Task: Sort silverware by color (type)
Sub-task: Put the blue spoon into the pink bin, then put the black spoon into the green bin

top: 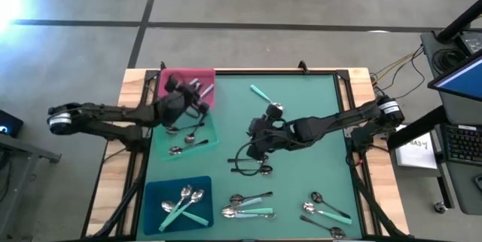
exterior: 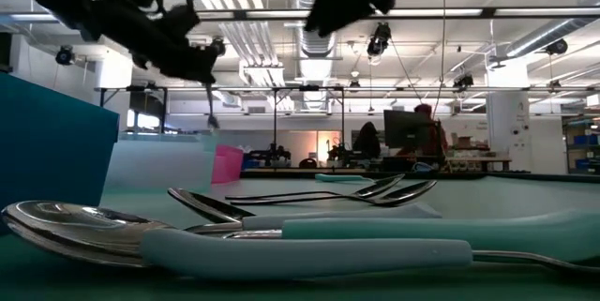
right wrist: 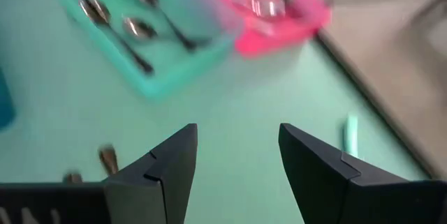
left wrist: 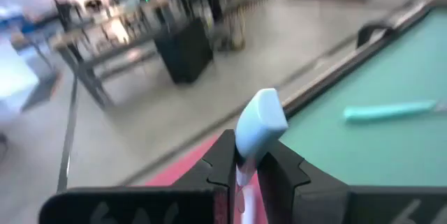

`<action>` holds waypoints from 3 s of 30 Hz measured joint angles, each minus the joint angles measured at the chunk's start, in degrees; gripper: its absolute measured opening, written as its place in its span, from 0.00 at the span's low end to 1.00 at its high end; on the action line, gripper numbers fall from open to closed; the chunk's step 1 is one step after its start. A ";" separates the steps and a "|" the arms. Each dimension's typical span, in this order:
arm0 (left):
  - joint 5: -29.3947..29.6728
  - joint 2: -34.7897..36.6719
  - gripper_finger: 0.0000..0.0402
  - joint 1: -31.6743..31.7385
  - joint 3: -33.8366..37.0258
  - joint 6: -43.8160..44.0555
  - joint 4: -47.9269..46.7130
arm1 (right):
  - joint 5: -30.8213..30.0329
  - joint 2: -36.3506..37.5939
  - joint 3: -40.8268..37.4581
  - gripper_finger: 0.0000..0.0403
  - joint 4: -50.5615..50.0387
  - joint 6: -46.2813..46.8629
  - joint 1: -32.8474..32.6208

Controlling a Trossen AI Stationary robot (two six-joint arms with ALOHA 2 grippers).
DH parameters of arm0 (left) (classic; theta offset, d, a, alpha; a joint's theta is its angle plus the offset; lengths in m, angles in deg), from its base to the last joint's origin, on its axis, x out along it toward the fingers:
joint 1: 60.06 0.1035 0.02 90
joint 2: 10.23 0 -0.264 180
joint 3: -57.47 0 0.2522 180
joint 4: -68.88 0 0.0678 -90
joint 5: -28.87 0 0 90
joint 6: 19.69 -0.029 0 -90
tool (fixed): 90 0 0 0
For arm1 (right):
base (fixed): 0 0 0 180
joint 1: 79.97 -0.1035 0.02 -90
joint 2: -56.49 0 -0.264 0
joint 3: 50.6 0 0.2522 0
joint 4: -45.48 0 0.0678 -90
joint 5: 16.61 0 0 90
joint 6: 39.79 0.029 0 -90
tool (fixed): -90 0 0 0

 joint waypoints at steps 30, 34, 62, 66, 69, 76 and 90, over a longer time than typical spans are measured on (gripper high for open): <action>-17.72 -0.96 0.27 15.27 -12.76 4.43 -43.90 | 22.90 -6.70 -1.62 0.42 -16.75 18.12 -1.49; -35.51 -0.90 0.31 15.21 -17.35 5.86 -43.15 | 24.49 -8.99 -1.64 0.42 -14.42 13.70 -1.49; -63.47 3.70 0.32 -13.49 -15.36 21.97 -28.76 | 25.02 -21.89 -1.54 0.33 1.78 -13.59 -0.21; -63.33 3.89 0.32 -17.95 -16.16 23.11 -28.88 | 25.46 -22.18 -1.53 0.30 2.07 -13.75 0.11; -61.32 3.93 0.32 -20.94 -16.74 25.36 -28.53 | 25.96 -22.09 -1.53 0.23 2.16 -13.36 0.35; -59.49 3.13 0.32 -27.58 -18.23 26.62 -27.99 | 26.06 -22.39 -1.51 0.03 2.68 -13.32 0.75; -55.89 -4.52 0.32 -31.23 -18.76 27.47 -29.78 | 20.20 -17.32 -1.79 0.02 -0.37 -13.75 1.45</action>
